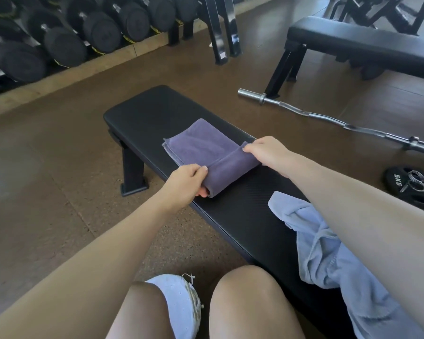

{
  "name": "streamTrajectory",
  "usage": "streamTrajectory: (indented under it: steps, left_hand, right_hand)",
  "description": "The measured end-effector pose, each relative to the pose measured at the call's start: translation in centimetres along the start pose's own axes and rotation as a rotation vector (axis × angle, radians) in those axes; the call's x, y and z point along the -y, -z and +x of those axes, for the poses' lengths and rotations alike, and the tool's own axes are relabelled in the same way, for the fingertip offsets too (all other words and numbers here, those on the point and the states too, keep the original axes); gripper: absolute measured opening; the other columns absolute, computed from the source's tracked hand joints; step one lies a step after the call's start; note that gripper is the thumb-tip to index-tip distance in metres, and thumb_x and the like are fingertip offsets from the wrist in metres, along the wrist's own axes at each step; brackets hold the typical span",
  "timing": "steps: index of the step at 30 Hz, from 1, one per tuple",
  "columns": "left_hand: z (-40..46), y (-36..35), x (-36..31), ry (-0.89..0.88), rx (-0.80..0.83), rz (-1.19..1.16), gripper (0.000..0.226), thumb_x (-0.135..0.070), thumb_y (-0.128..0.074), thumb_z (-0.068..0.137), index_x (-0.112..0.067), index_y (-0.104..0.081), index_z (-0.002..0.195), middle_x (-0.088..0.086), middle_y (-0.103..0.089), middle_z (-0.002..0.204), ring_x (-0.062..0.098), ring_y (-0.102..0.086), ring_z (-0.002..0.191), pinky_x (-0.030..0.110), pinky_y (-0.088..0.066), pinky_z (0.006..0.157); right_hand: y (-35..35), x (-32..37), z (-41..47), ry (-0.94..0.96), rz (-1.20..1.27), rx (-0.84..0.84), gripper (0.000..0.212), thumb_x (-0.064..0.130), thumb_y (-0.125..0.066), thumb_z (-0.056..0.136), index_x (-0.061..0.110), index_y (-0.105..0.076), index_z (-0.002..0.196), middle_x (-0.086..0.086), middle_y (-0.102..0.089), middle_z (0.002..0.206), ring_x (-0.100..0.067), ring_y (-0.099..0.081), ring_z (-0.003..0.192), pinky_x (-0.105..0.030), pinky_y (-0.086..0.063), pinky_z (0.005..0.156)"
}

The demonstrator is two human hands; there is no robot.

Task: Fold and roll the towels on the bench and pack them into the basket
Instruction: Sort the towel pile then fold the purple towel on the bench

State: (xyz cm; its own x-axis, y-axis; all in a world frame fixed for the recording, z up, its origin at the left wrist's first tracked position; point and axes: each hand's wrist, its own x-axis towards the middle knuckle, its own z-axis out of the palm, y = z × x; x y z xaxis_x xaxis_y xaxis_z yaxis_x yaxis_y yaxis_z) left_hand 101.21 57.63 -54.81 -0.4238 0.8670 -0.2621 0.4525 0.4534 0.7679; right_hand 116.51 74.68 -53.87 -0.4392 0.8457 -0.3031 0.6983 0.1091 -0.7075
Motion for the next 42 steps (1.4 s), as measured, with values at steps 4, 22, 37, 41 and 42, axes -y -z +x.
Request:
streamTrajectory:
  steps: [4, 22, 37, 41, 42]
  left_hand:
    - [-0.3, -0.6, 0.2, -0.057, 0.045, 0.162, 0.045, -0.037, -0.038, 0.105, -0.013, -0.052, 0.069, 0.001, -0.065, 0.066, 0.012, -0.051, 0.059, 0.027, -0.039, 0.059]
    - [-1.9, -4.5, -3.4, -0.740, -0.240, 0.863, 0.010, -0.018, -0.057, 0.091, -0.013, -0.054, 0.100, 0.007, -0.054, 0.091, 0.028, -0.057, 0.075, 0.034, -0.031, 0.058]
    - [0.2, -2.4, -2.2, -0.279, -0.135, 0.437, 0.007, -0.015, -0.049, 0.093, -0.018, -0.044, 0.096, 0.002, -0.056, 0.093, 0.023, -0.053, 0.080, 0.034, -0.041, 0.070]
    - [1.9, -0.2, -0.9, -0.104, -0.120, 0.128, 0.014, -0.012, -0.049, 0.093, -0.018, -0.052, 0.104, -0.002, -0.062, 0.096, 0.018, -0.059, 0.086, 0.029, -0.046, 0.067]
    - [2.3, 0.3, -0.6, -0.078, -0.115, 0.088, 0.015, -0.012, -0.049, 0.094, -0.020, -0.053, 0.106, -0.002, -0.063, 0.096, 0.019, -0.060, 0.086, 0.028, -0.048, 0.066]
  right_hand:
    - [-0.5, -0.9, -0.2, -0.014, -0.001, -0.059, 0.042, 0.023, -0.057, 0.085, 0.022, -0.022, 0.060, 0.001, -0.023, 0.062, -0.019, -0.023, 0.063, -0.034, -0.017, 0.057]
    - [-3.5, -3.8, -1.2, 0.511, -0.603, -0.498, 0.015, 0.001, -0.053, 0.085, 0.008, -0.051, 0.098, -0.015, -0.049, 0.098, -0.034, -0.048, 0.084, -0.042, -0.040, 0.070]
    - [2.9, -2.6, -0.6, 0.337, -0.164, 0.245, 0.057, -0.002, -0.070, 0.071, 0.026, -0.062, 0.121, 0.012, -0.071, 0.111, -0.012, -0.064, 0.102, -0.030, -0.050, 0.088]
    - [2.3, -1.3, 0.7, 0.254, 0.029, 0.199, 0.035, 0.008, -0.075, 0.080, 0.020, -0.065, 0.111, -0.001, -0.075, 0.098, -0.015, -0.069, 0.094, -0.029, -0.051, 0.085]
    - [2.0, -1.0, 1.1, 0.227, 0.049, 0.170, 0.031, 0.016, -0.075, 0.083, 0.021, -0.066, 0.112, -0.003, -0.074, 0.099, -0.015, -0.068, 0.093, -0.029, -0.050, 0.083]
